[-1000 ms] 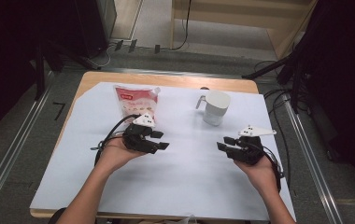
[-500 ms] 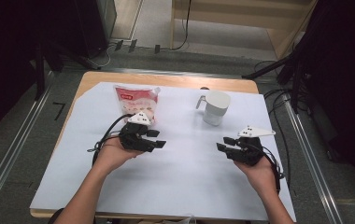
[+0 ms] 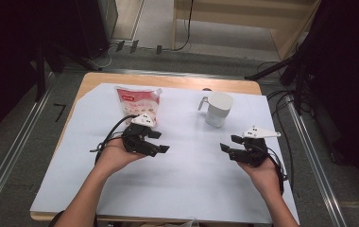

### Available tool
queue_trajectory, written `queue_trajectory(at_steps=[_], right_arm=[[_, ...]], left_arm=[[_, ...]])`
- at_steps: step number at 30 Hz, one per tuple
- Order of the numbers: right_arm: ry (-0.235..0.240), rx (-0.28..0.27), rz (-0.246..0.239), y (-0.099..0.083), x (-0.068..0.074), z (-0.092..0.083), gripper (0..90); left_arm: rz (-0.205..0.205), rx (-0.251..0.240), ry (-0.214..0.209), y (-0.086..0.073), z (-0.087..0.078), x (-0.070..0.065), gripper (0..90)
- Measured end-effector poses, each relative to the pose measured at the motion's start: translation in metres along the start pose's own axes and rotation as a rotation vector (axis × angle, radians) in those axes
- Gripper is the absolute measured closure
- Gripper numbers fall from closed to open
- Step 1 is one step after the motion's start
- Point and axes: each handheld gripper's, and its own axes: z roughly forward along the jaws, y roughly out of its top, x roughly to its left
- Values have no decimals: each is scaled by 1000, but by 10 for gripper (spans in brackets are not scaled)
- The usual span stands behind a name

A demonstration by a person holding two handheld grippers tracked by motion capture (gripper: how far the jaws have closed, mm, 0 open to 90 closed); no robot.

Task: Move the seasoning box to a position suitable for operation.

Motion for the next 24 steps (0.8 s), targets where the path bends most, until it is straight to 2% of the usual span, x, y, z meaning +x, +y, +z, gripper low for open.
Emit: queue_trajectory(at_steps=[8, 13, 20, 22, 24], right_arm=[[-5, 8, -5, 0, 0, 4, 403], [-13, 6, 3, 1, 0, 6, 386], [-37, -4, 13, 3, -1, 10, 362], [-59, -5, 17, 7, -4, 12, 343], [-79, -7, 20, 12, -5, 13, 327]], left_arm=[[-3, -1, 4, 0, -1, 0, 300], [-3, -12, -17, 2, -2, 0, 256], [28, 21, -26, 4, -3, -3, 293], [33, 27, -11, 3, -4, -3, 296], [15, 9, -10, 3, -7, -1, 301]])
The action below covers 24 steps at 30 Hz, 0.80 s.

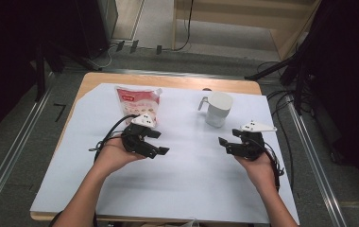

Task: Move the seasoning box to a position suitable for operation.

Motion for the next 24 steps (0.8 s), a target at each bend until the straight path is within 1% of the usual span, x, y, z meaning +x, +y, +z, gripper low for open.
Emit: queue_trajectory(at_steps=[2, 3, 5, 6, 8, 9, 10, 12, 14, 15, 16, 17, 18, 19, 21, 22, 24], right_arm=[[-8, -3, 12, 2, -1, 2, 318], [-9, 1, 27, 4, -1, 4, 312], [-13, 3, 58, 6, -4, 9, 308], [-40, 12, 56, 8, -4, 12, 296], [-66, 26, 49, 10, -3, 16, 288], [-66, 26, 49, 10, -3, 16, 288], [-73, 23, 64, 12, -5, 21, 290], [-86, 25, 91, 14, -8, 24, 286], [-102, 10, 100, 15, -12, 26, 267], [-102, 10, 100, 15, -12, 26, 267], [-124, -9, 120, 17, -16, 29, 225], [-130, -11, 130, 18, -18, 30, 212], [-130, -11, 130, 18, -18, 30, 212], [-143, -14, 142, 20, -20, 33, 175], [-138, -9, 158, 21, -20, 37, 150], [-148, -16, 160, 22, -19, 38, 148], [-138, -24, 160, 22, -19, 40, 143]], left_arm=[[-2, -7, 0, 0, -2, 0, 307], [-4, -16, -1, 0, -3, 0, 310], [-1, -16, -4, 0, -3, 0, 311], [3, -18, -6, 0, -4, -1, 313], [7, -15, -10, 0, -4, -1, 317], [7, -15, -10, 0, -4, -1, 316], [8, -14, -8, 1, -4, -2, 317], [11, -9, -6, 1, -3, -2, 317], [17, -7, -9, 0, -3, -2, 317], [17, -7, -9, 0, -3, -2, 317], [13, -10, -11, 0, -3, -3, 317], [14, -12, -12, 0, -2, -3, 317], [14, -12, -12, 0, -2, -3, 317], [23, -8, -11, 1, -2, -4, 318], [25, -6, -18, 1, -2, -3, 318], [25, -6, -18, 1, -2, -3, 319], [23, -2, -19, 1, -1, -4, 321]])
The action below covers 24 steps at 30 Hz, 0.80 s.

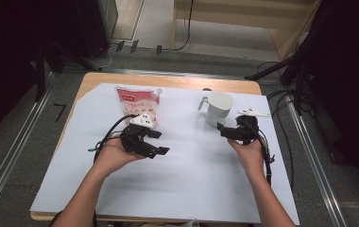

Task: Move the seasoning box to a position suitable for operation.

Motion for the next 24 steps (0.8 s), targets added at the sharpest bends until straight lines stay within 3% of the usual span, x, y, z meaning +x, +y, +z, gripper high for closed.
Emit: queue_trajectory(at_steps=[1, 4, 10, 14, 15, 19, 20, 24], right_arm=[[16, -6, 34, 1, 1, 5, 159], [6, 17, 43, 3, 4, 16, 158], [-63, -28, 0, 7, 16, 32, 140], [-118, -56, 41, 7, 16, 40, 139], [-166, -75, 66, 7, 16, 46, 127], [-166, -106, 78, 8, 19, 51, 122], [-209, -113, 61, 10, 24, 55, 98], [-240, -134, 92, 11, 25, 64, 78]], left_arm=[[3, 7, 0, 0, 1, 0, 324], [-5, 16, 3, 0, 4, 0, 331], [2, 24, -3, 0, 6, -1, 333], [0, 21, -3, 0, 6, -1, 335], [4, 25, -4, -1, 6, 0, 338], [2, 34, -1, -1, 8, 0, 339], [1, 32, -4, -1, 8, -1, 339], [3, 34, -8, -1, 9, -1, 339]])
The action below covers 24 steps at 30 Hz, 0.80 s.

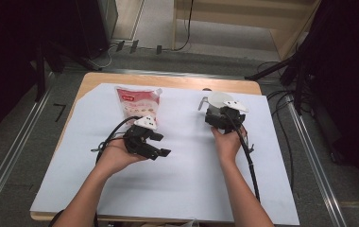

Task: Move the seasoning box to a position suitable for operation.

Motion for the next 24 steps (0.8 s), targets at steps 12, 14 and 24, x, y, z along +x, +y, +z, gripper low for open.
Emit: queue_trajectory(at_steps=[12, 14, 24], right_arm=[[-95, -106, 94, -10, 12, 22, 74], [-133, -113, 94, -10, 16, 27, 67], [-135, -121, 98, -8, 10, 39, 104]], left_arm=[[2, -5, -16, 1, 1, -1, 340], [-2, -7, -17, 1, 1, -1, 341], [-7, -20, -27, -1, 1, 1, 344]])
